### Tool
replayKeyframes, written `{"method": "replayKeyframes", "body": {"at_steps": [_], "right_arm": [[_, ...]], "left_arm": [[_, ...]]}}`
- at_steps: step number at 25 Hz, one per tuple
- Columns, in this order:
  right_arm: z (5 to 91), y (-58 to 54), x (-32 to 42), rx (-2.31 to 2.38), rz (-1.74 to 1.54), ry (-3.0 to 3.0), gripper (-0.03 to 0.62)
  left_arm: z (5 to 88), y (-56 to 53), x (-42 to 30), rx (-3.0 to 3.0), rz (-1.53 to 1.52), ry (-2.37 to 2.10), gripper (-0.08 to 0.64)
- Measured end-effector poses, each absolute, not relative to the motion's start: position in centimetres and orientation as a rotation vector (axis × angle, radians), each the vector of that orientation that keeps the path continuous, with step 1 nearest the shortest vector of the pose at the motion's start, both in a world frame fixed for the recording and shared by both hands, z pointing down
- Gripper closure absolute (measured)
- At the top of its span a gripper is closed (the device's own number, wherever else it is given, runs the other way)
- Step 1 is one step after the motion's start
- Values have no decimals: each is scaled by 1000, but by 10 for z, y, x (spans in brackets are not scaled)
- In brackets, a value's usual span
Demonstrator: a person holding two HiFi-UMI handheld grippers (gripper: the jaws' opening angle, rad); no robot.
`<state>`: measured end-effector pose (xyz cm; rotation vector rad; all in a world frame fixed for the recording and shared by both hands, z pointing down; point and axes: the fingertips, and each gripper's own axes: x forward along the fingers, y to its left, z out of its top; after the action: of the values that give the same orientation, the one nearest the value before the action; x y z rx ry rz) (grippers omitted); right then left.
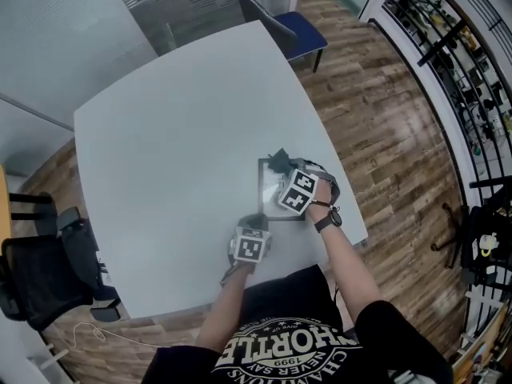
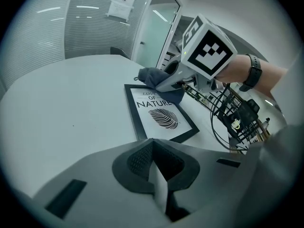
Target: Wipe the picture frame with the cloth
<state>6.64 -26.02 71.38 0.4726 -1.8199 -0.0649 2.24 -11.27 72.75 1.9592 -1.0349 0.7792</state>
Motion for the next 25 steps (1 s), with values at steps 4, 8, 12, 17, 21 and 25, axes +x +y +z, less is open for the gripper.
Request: {"method": "replayKeyframes", "body": {"at_steps": [4,8,12,17,21,25], "right_arm": [[708,-248,17,389,-80,-1956,515],[719,-240,-8,305,-95,-1966,515],[727,-238,-8,297,-128,-1942,515],[732,-241,34,363,-133,-1846,515],[732,-243,80,441,-107,-1757,515],[731,-241,92,515,-69,-1787,516]], "left_arm": [[731,-116,17,1935,708,-1042,566],[732,-116,17,1945,668,-1013,566],[732,-116,14,1949,688,-1025,566],[734,-116,12,1955,683,-1030,566],[734,-116,12,1948,672,-1032,566],[733,-115,13,1947,656,-1023,566]]}}
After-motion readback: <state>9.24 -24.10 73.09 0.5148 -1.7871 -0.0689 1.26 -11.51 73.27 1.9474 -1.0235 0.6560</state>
